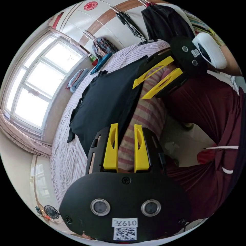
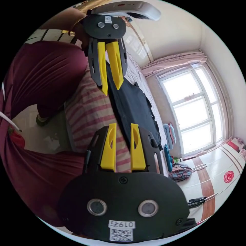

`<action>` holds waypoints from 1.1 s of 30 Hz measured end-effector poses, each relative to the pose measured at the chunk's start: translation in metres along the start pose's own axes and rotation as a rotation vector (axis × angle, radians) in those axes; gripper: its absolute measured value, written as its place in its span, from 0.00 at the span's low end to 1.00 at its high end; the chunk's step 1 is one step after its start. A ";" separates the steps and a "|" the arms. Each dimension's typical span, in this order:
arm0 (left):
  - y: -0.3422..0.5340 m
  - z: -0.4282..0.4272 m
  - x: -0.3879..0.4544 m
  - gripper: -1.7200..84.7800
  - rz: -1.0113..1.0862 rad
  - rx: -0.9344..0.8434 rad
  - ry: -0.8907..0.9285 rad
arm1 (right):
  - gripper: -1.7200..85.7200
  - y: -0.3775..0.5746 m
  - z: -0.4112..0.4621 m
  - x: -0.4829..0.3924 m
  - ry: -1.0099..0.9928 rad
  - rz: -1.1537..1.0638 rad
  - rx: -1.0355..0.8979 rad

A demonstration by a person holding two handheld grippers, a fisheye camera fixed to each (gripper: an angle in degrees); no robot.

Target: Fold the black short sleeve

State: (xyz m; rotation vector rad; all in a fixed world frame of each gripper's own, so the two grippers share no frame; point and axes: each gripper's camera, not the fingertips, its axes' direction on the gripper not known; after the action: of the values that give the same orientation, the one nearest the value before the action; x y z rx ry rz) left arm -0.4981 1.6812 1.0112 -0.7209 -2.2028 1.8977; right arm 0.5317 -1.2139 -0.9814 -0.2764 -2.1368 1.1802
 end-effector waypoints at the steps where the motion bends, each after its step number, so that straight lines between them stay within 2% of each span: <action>1: -0.008 0.001 0.007 0.12 0.013 -0.015 -0.015 | 0.12 -0.007 0.003 -0.004 0.005 -0.014 -0.011; 5: -0.030 0.005 0.027 0.11 0.040 -0.055 -0.067 | 0.11 -0.023 0.010 -0.014 0.024 -0.048 -0.026; 19: -0.075 -0.010 0.049 0.11 -0.017 -0.031 -0.001 | 0.02 -0.052 0.014 -0.022 0.079 -0.008 -0.017; 25: -0.091 -0.025 0.056 0.08 -0.048 0.026 0.013 | 0.01 -0.053 0.014 -0.007 0.025 0.074 0.004; 33: -0.119 -0.013 0.067 0.09 -0.016 -0.036 -0.016 | 0.01 -0.050 0.013 0.008 -0.025 0.141 0.025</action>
State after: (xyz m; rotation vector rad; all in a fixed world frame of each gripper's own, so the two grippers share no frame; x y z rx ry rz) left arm -0.5820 1.7123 1.1148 -0.6936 -2.2508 1.8678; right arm 0.5234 -1.2473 -0.9414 -0.4084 -2.1516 1.2951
